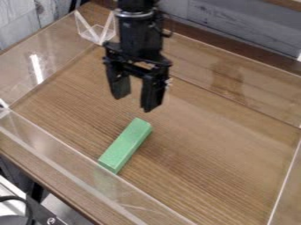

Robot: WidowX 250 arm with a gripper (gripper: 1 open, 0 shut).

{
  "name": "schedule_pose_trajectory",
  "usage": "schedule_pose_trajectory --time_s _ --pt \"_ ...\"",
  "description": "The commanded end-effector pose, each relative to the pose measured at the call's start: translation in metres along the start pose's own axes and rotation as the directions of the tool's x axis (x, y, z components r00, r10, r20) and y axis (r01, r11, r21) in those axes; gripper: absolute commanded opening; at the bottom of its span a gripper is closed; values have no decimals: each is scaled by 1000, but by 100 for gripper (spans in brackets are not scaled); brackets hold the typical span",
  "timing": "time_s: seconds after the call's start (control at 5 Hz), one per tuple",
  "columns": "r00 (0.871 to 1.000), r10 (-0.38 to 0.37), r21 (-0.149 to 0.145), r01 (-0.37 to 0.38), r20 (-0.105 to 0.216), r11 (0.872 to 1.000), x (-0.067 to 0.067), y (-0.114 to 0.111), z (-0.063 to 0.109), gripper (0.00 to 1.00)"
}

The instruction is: Remove the green block from inside the brown bowl and put it on the table

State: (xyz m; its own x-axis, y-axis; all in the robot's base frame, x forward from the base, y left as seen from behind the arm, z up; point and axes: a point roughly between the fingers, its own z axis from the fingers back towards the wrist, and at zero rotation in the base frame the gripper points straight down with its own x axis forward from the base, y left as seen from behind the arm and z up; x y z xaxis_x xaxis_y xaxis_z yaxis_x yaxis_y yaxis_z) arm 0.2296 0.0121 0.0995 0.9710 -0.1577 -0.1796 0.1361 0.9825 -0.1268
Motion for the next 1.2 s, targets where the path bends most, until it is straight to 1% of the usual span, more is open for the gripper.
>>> schedule_pose_trajectory --time_s 0.0,0.2,0.4,0.8,1.0 --pt "998 -10 17 10 56 1000 10 -21 11 100" --pt "996 -22 30 19 86 999 17 -46 16 100" --pt "994 -25 37 22 106 999 19 -61 18 100" --pt "987 -82 61 74 135 995 18 -71 15 100" --pt "982 -112 75 101 151 992 16 -69 13 100"
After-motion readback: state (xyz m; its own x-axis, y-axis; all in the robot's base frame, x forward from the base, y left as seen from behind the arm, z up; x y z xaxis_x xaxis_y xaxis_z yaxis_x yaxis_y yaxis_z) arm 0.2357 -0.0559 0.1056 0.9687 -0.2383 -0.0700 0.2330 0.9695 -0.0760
